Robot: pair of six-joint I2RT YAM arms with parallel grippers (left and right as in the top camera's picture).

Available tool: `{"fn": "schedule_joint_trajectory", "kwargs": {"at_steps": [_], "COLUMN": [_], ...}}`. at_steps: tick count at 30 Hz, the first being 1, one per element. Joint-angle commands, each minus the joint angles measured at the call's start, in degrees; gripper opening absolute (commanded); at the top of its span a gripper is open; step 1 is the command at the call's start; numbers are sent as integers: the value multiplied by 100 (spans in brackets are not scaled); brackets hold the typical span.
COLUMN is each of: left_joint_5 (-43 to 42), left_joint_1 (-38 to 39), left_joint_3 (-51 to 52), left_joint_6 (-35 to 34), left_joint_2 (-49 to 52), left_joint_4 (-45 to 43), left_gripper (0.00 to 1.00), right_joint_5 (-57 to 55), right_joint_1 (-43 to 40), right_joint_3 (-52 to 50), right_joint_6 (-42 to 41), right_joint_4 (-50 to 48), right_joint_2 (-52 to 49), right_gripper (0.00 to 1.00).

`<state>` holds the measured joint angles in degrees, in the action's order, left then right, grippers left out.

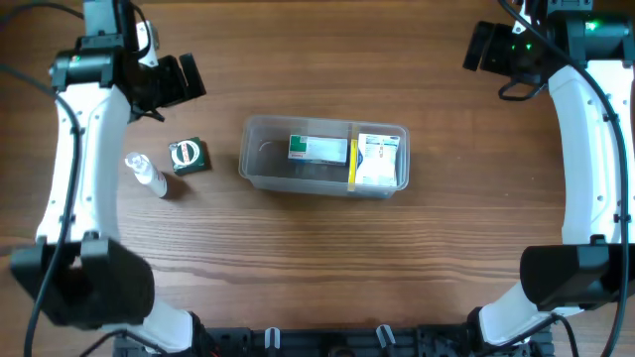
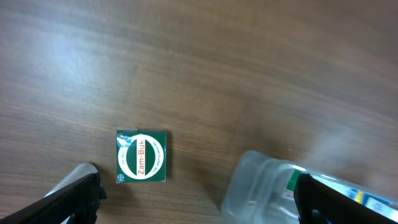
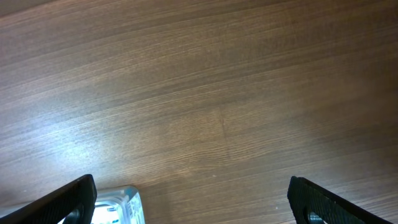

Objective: Pack container
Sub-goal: 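Reach the left gripper to the dark green Buk tin and grasp it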

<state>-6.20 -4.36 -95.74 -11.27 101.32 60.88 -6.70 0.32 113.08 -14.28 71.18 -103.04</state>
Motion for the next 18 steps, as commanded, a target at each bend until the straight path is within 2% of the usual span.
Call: {"fn": "schedule_joint_trajectory", "kwargs": {"at_steps": [1,8,18], "left_joint_5": [140,481,483], "left_joint_1": [-37,-37,-42], "left_joint_3": [-118,-111,-85], "left_joint_6": [-280,-616,-876], "left_joint_2": [369,929,1567], "left_joint_4": [146,686,1099], "left_gripper": [98,99,99], "right_joint_5": [-101,-101,-98], "right_joint_1": [4,4,4], "right_joint_3": [48,48,48], "right_joint_6": [-70,-74,-72], "right_joint_4": [-2,-2,-2], "right_joint_2": [7,9,9], "right_gripper": [100,100,100]}}
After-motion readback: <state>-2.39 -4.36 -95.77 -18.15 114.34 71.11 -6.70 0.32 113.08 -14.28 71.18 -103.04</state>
